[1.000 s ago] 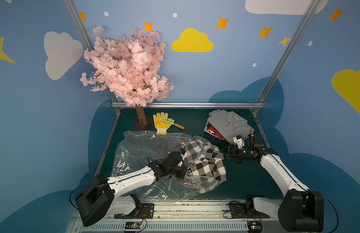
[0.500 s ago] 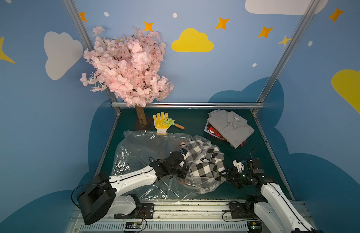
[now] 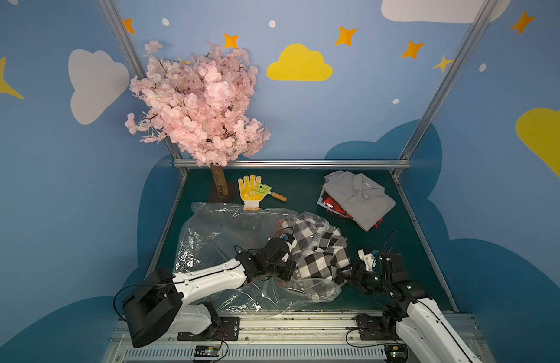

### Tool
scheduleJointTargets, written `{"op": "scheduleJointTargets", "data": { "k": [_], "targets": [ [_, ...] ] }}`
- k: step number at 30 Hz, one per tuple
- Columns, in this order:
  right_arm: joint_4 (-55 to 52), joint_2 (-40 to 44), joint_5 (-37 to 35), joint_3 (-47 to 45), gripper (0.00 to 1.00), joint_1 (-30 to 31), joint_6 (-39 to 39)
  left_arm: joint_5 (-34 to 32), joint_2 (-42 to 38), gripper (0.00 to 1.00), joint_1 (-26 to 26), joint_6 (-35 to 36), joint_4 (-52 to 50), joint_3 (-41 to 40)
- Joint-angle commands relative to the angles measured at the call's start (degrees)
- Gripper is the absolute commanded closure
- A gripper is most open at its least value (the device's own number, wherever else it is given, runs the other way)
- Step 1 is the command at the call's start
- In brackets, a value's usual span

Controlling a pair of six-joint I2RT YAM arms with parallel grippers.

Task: Take the shirt out of the vacuum bag
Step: Take out the shirt from the vacuum bag.

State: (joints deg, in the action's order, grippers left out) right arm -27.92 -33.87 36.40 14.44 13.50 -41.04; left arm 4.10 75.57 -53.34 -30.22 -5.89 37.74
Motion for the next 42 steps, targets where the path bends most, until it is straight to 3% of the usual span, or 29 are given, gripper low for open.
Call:
{"op": "scheduleJointTargets", "data": {
  "k": [1,9,13,19,31,42],
  "targets": [
    [2.5,0.5,-2.0,0.3,0.20,0.5,0.1,0.9,1.2,0.97,-0.9,0.5,-0.6,1.5],
    [-2.4,-2.6,-7.9,2.3,0.20,0.6,4.6,0.6,1.6,0.97,-1.7,0.5,-0.5,1.7],
    [0.3,-4.5,-8.9,1.7,0.20,0.8,4.8,0.6,1.8,0.97,-1.8,0.5,-0.3,1.7],
    [7.4,-5.8,-4.1,1.7,0.20,2.0,3.8,0.8,3.4,0.97,-2.4,0.2,0.0,2.4],
    [8.7,3.7,-1.1,-0.1,0.19,3.7,3.5,0.9,6.6,0.97,-3.5,0.2,0.7,3.8],
    [9.4,-6.4,-3.8,2.7,0.20,8.9,4.9,0.7,6.6,0.97,-3.5,0.1,0.7,3.8]
  ]
}}
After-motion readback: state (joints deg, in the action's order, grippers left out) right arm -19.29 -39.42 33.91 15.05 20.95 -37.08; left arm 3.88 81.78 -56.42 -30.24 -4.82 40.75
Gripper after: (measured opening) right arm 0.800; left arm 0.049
